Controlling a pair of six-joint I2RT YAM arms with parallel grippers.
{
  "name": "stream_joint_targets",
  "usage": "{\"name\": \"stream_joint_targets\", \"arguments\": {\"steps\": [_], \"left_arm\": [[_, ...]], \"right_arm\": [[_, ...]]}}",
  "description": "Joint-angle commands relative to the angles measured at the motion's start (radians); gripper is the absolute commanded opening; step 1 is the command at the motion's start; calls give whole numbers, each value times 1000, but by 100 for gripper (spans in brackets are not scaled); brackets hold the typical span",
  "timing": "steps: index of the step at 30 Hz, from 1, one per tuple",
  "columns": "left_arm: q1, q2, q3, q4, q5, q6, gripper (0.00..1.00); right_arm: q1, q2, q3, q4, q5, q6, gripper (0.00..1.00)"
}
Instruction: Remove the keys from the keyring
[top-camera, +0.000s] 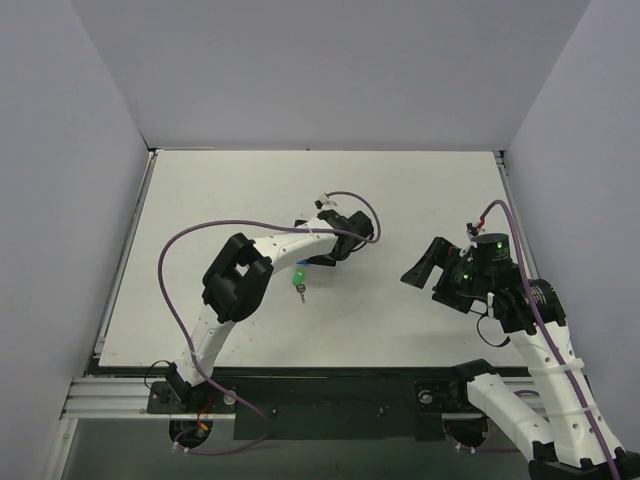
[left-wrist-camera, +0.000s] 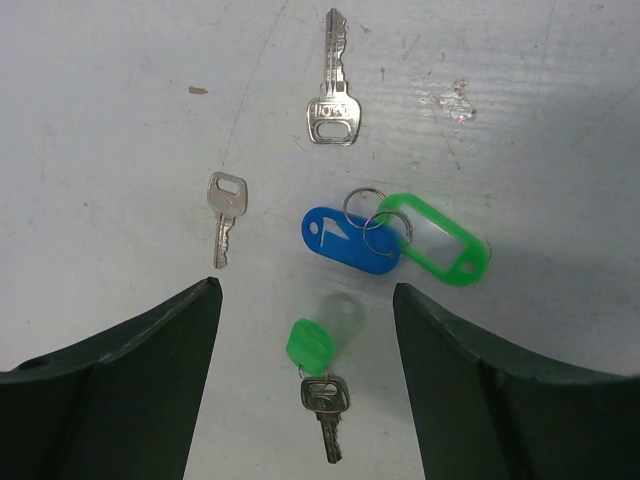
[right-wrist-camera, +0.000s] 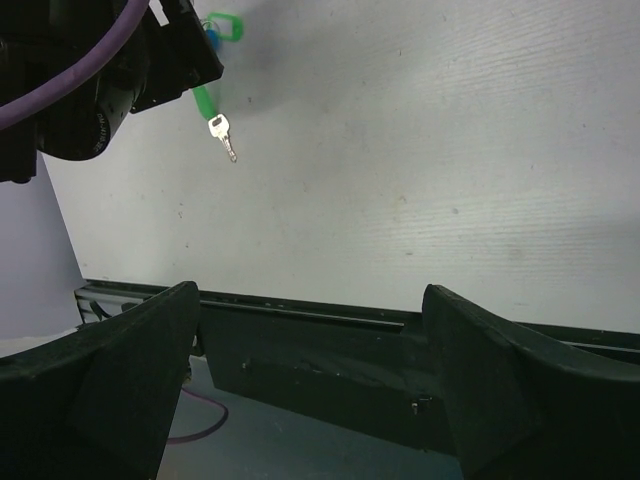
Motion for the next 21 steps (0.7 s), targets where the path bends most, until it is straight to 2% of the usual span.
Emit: {"name": "stream_joint_targets", "arguments": {"steps": [1,8,21], "left_arm": [[-11,-17,-31,-19,14,-43,79],[-27,-33,-116,1,13,-83,75],[-25,-63,-231,57,25,-98,58]], "right_arm": [[8,10,29,-22,-16,-7,88],[7,22,23,-19,-21,-9,88],[9,23,24,-2,-32,2,88]]}}
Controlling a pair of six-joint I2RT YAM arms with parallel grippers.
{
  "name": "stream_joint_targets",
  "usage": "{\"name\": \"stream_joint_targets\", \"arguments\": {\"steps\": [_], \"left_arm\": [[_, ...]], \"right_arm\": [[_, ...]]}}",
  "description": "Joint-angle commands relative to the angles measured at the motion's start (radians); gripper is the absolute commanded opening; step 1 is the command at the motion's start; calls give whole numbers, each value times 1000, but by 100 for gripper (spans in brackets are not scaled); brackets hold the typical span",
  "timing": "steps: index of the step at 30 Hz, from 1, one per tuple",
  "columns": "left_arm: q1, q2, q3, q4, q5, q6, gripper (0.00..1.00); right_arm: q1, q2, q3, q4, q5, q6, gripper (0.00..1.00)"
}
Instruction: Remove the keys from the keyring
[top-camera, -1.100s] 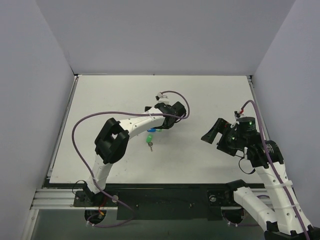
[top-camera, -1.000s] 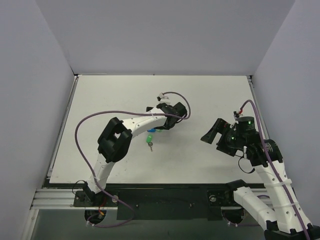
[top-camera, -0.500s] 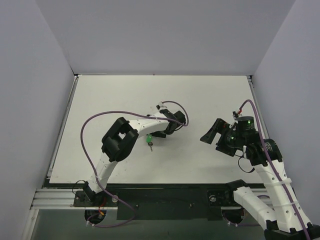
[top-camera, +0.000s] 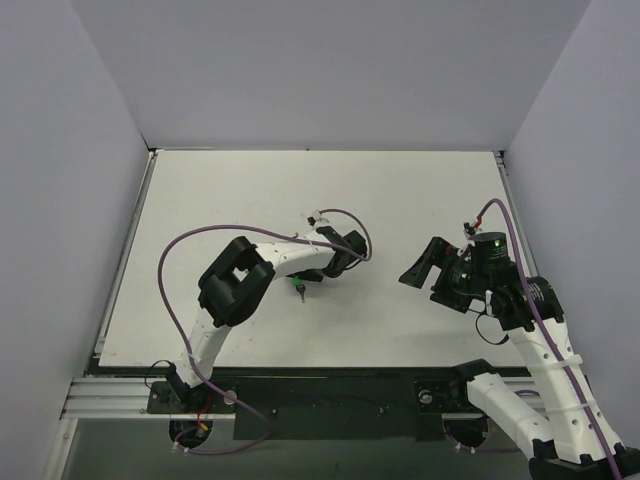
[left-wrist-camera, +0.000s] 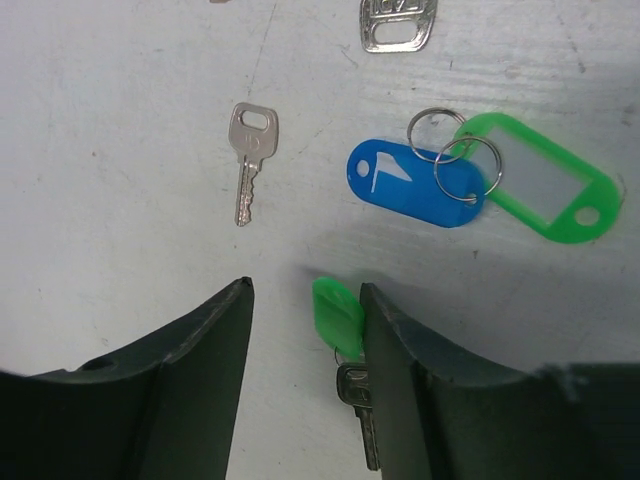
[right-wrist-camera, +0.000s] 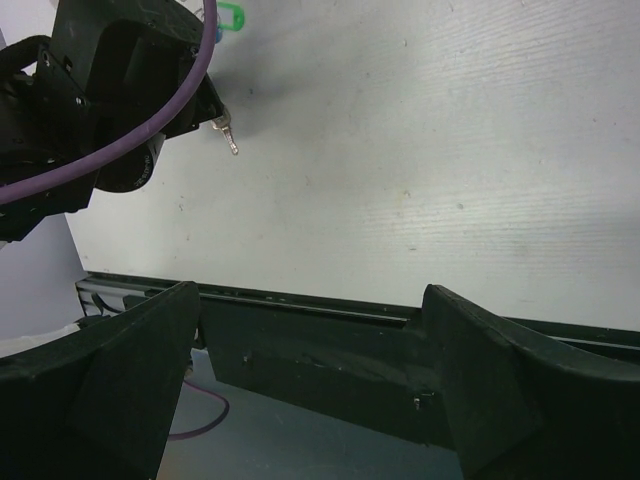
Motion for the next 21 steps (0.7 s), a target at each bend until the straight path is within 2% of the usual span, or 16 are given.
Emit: {"name": "stream_joint_targets", "arguments": {"steps": [1,12,18,21], "left_arm": [[0,-28,-61,39,45,-22,55],[-7,-47,-101,82,69,-20,34],[-10,-59,-102,85,68,-20,19],[-13,-71,-101,84,68,-19,15]], "right_arm": [[7,9,23,-1,-15,2,88],[10,17,24,0,-15,6,88],[13,16,21,2,-10,8,88],[14,14,18,2,-10,9,88]]}}
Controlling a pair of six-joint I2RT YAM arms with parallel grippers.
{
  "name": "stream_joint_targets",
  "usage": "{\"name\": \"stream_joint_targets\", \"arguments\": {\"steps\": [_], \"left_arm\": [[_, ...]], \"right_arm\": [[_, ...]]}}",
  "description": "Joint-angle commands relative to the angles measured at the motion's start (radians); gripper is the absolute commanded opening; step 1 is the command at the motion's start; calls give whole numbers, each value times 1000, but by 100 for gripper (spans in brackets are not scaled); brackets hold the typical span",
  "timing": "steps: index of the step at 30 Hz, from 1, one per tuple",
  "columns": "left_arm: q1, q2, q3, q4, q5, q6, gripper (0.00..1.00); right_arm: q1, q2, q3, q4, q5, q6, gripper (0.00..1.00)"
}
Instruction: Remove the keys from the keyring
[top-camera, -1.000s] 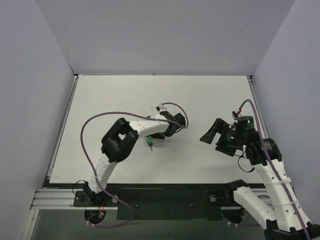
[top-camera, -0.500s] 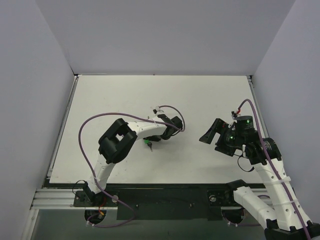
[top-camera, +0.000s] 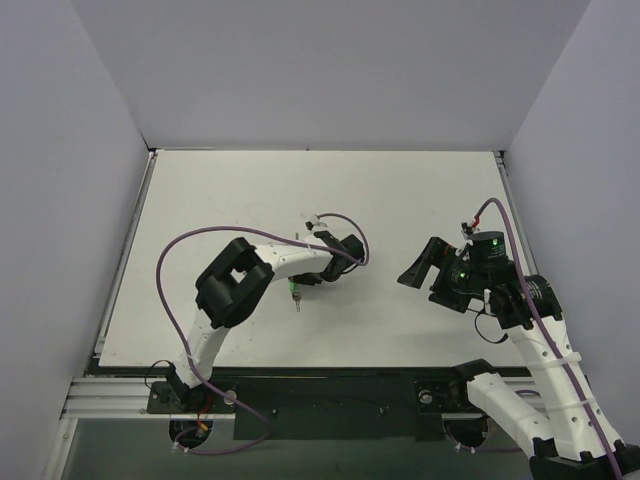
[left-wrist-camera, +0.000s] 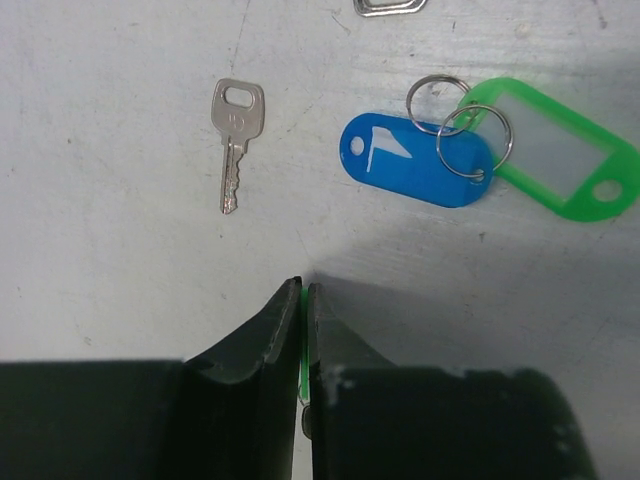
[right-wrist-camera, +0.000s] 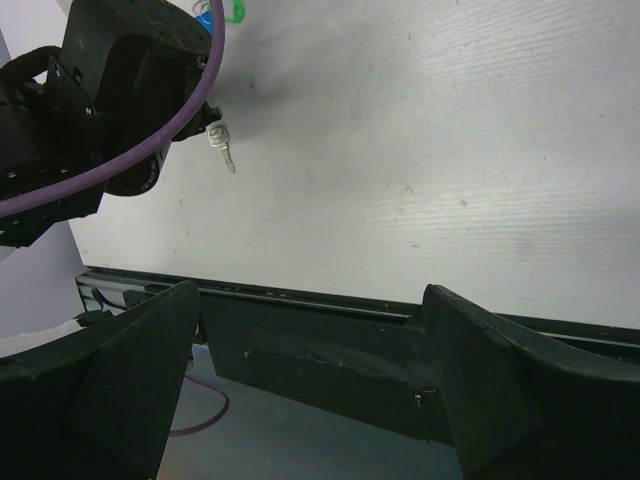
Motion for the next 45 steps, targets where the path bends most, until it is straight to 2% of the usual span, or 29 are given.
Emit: {"name": "stream_joint_targets", "arguments": {"steps": [1,4,7,18,25,31,37,45], "left_arm": [[-7,-46,-15,22,51,-19,14],[-8,-61,-13,17,51,-19,10],[-10,-80,-10,10,52,-24,0],[-15,-253,-22,26,111,-18,0],[-15,-388,1,29,169,-1,0],[-15,-517,39,33,236,4,0],[-16,-600,119,6,284,-19,0],[-16,-682,152,46,388,-78,0]], "right_arm": [[7,4,18,1,-1,7,88],[9,5,15,2,-2,8,88],[10,4,9,5,-5,11,88],[15,-10,-15,73,-64,60,88],[16,-41,-26,199,-125,148,88],[16,-99,-57,391,-145,258,88],[22,-186,-176,719,-147,399,88],[53,-268,-291,1075,-94,442,88]]}}
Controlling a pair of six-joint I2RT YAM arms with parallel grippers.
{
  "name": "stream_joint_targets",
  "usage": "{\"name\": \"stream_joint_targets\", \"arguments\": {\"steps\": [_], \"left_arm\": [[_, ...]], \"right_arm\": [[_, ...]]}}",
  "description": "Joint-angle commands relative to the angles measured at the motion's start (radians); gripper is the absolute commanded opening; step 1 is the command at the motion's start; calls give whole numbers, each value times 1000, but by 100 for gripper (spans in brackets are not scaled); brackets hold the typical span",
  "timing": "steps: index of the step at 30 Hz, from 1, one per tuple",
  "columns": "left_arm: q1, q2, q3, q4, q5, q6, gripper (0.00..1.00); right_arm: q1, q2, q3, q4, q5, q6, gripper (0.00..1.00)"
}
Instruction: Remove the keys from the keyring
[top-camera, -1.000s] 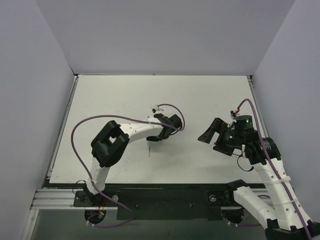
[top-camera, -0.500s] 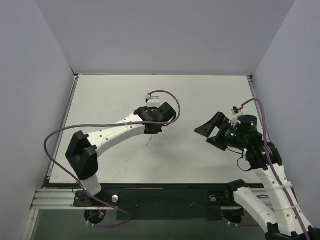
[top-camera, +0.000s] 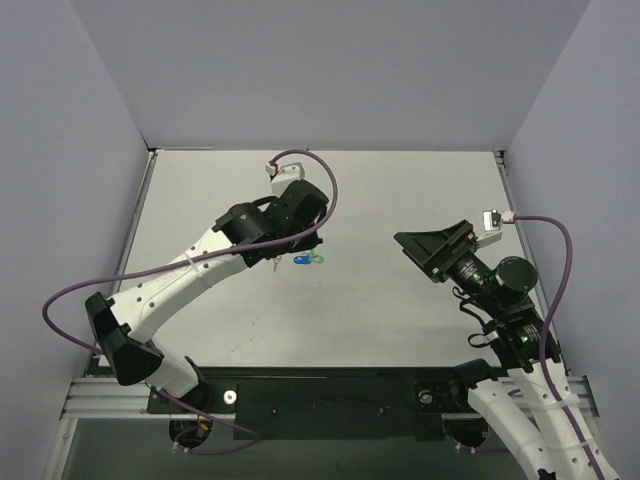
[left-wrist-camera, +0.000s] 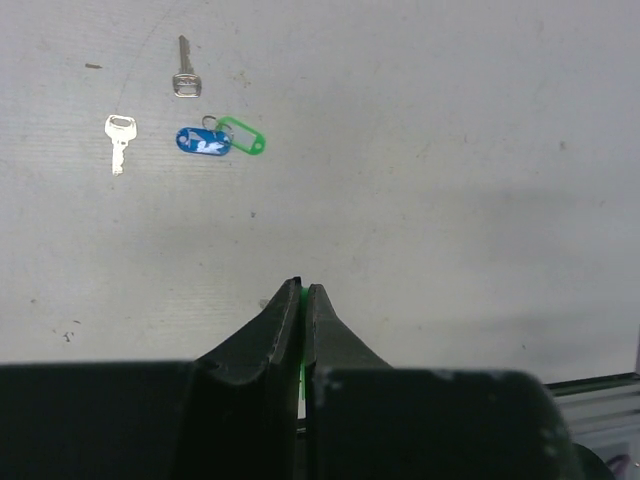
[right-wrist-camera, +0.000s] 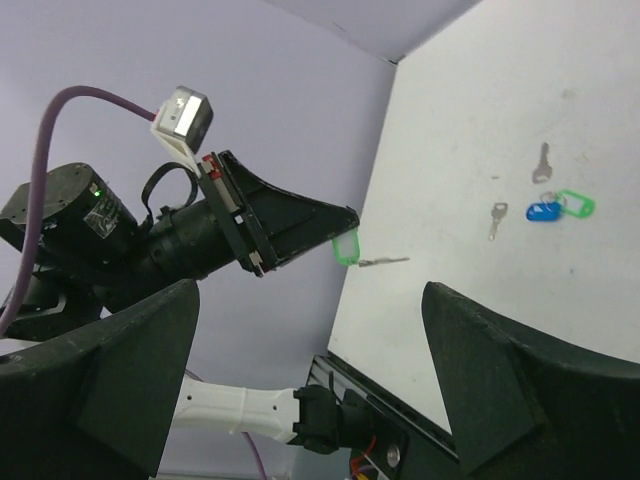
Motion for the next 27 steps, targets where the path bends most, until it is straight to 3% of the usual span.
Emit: {"name": "stream_joint_targets", "arguments": {"steps": [1,14,27], "left_arm": [[-4,-55,53,41,81,-54,0],[-3,-185,87,80,155,-237,0],[-3,-262,85,140,214,-340,0]], "right_arm": [[32,-16,-49,315,25,49,88],[287,157,-15,637,74,-96,87],[397,358,69,900,17,-39,85]]}}
